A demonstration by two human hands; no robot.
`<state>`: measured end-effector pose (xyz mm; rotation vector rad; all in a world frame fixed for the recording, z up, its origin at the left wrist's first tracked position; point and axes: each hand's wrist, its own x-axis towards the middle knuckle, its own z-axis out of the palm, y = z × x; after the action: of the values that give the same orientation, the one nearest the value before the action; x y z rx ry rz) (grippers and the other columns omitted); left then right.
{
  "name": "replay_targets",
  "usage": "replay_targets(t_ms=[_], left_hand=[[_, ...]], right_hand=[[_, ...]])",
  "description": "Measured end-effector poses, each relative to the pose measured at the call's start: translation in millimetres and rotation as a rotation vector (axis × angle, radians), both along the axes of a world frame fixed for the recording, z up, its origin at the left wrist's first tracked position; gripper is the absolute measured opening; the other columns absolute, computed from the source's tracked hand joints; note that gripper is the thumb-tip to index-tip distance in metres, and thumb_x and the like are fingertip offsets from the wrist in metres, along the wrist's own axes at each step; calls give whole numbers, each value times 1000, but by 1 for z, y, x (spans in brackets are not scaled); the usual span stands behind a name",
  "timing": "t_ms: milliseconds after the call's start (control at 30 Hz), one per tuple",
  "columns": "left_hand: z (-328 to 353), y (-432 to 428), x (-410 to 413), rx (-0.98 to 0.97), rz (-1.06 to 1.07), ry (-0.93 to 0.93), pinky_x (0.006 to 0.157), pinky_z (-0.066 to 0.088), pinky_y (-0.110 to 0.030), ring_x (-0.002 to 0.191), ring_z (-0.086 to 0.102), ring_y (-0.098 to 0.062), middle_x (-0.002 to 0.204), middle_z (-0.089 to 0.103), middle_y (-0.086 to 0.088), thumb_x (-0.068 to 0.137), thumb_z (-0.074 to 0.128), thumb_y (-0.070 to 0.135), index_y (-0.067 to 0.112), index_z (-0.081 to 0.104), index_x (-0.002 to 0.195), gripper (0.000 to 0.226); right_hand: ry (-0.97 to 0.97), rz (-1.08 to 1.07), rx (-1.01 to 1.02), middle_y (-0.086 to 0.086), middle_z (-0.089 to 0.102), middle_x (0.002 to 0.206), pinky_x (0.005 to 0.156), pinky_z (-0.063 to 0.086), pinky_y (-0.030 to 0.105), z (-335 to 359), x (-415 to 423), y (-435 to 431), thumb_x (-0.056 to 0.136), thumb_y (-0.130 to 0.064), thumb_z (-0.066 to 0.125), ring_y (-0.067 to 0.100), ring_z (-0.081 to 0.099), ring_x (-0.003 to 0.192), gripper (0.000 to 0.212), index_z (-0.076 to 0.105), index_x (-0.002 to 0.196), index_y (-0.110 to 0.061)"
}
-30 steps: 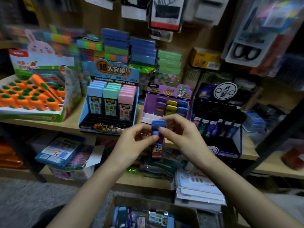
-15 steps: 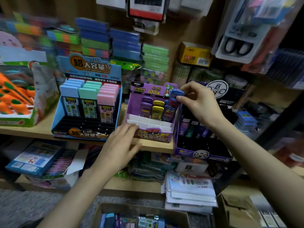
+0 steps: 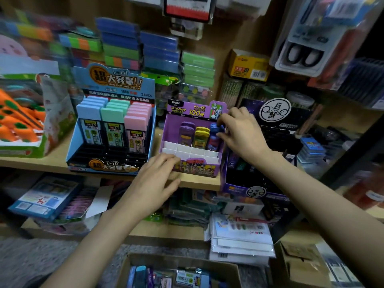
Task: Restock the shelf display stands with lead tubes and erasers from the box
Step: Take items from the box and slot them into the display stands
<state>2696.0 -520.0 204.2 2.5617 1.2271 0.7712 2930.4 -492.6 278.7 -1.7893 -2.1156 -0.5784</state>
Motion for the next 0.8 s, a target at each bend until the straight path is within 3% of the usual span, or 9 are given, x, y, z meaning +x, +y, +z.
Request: replay_targets(t_ms=[100,200,333,467,567,700,800], left_hand=[[6,-7,-8,-32,-67,18,98,37,-27,120,42,-8,128,48,10,92,53,31,22,47,132,41],[5,-17,-20,-115,-95,62,84,45,-28,107,53,-9,118,56,9,92,53,32,23,53,121,30],[-23,-34,-36,-249,-94,256,83,45,-29,106,55,-13,115,58,4,94,52,33,19,55,118,28],[-77,-57,-53,-436,-118,411,85,45,-30,103,56,-15,111,59,1,94,53,33,15,57,114,27],[-129,-76,-65,-554,-86,325,84,45,-29,96,59,-17,103,64,-4,90,60,21,9,62,105,19],[-207,-117,-78,-830,74,45,72,42,-26,82,54,-20,84,59,-10,87,59,-2,1,59,95,9],[-261,-153,-86,-1007,217,-51,73,37,-28,82,48,-22,87,55,-16,86,56,-10,-5,57,92,9]], right_hand=[[28,11,-14,10,55,112,85,34,38,13,-2,-17,85,-27,64,31,43,107,34,57,115,-11],[117,79,-75,11,58,106,83,40,41,19,-5,-53,85,-23,65,30,48,102,28,59,109,-10],[211,152,-452,6,67,101,81,48,41,-6,-6,-111,86,-27,64,25,61,96,21,62,103,-15],[207,64,-745,5,67,103,81,50,36,-75,-6,-157,88,-30,62,22,62,95,23,60,106,-15],[267,0,-915,7,66,107,80,46,32,-140,-8,-183,90,-28,59,23,60,97,23,60,108,-14],[341,-95,-1117,9,62,102,75,41,30,-224,-11,-217,90,-28,58,26,57,97,20,60,101,-11],[445,-169,-1201,15,63,107,77,40,28,-281,-18,-243,90,-24,59,28,58,102,15,61,95,-11]])
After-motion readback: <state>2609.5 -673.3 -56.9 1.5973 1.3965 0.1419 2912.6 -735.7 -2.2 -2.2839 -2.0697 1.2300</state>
